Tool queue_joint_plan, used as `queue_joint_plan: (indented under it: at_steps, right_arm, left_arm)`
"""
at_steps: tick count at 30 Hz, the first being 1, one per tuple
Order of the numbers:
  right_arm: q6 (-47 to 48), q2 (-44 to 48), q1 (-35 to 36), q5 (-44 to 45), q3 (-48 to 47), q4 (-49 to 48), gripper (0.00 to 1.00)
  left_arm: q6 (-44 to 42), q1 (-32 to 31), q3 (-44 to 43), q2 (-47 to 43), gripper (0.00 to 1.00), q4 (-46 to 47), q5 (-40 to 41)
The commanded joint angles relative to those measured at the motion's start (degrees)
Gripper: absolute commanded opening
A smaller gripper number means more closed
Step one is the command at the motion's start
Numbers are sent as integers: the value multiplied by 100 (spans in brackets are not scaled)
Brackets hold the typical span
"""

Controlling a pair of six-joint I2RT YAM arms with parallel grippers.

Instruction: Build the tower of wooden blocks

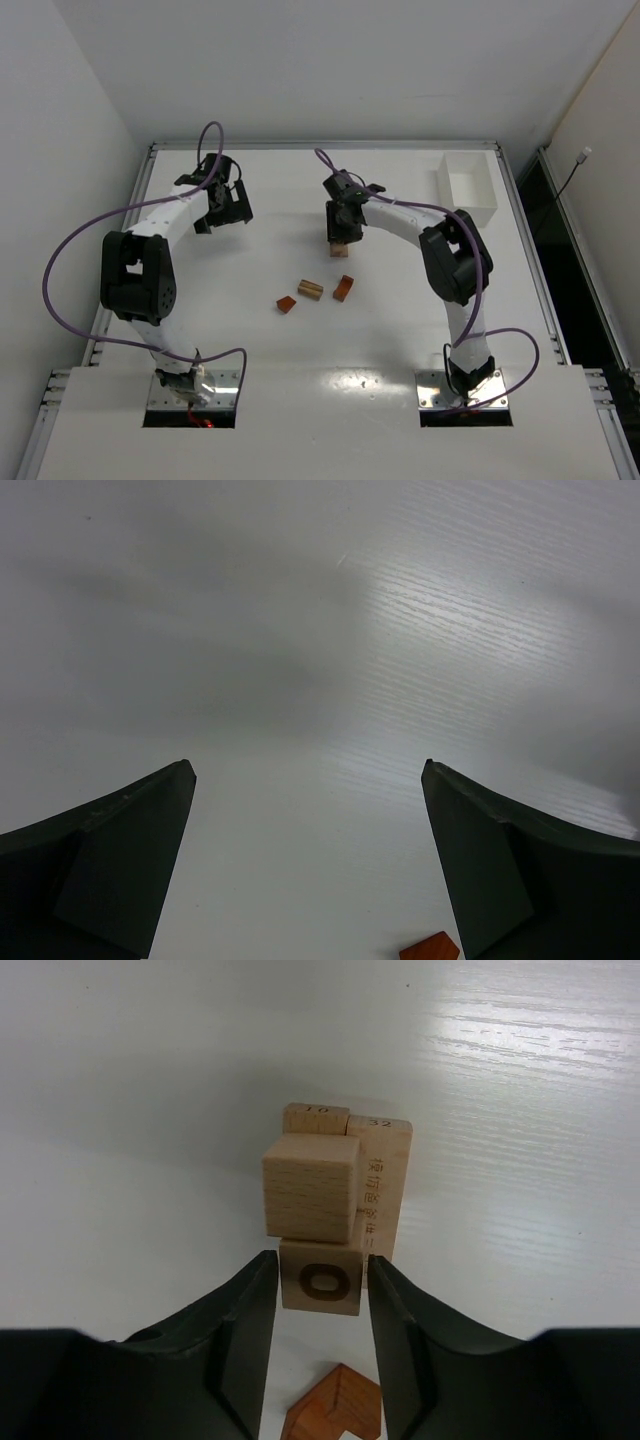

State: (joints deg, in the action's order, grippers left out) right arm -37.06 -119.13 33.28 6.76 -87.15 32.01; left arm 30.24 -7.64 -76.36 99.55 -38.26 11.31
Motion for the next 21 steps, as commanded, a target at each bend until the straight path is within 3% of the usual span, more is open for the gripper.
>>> queue_joint_plan:
  at_steps: [1,4,8,13,18,21]
  right_arm:
    - [41,-49,-67,-61,-188,-134,39]
    - [41,-49,-67,-123,-135,-186,43]
    - [216,-49,-67,-263,-135,-239,55]
    - [944,600,-67,-658,251,-686,65]
    - [2129,2643,-84,-1071,1471,-1240,76]
    - [2762,3796,-233,-907,2105,-1154,77]
  left_arm:
    - [-27,-1,-256,65,95,-15,-41]
    - [-27,-1,-257,65,95,-15,-41]
    - [-79,-1,-257,65,95,-15,-41]
    - [-387,-71,-205,-146,95,-15,-33]
    - [-1218,-536,304,-822,95,222,-286]
    - [-2141,-765,639,-1218,95,284,-1664]
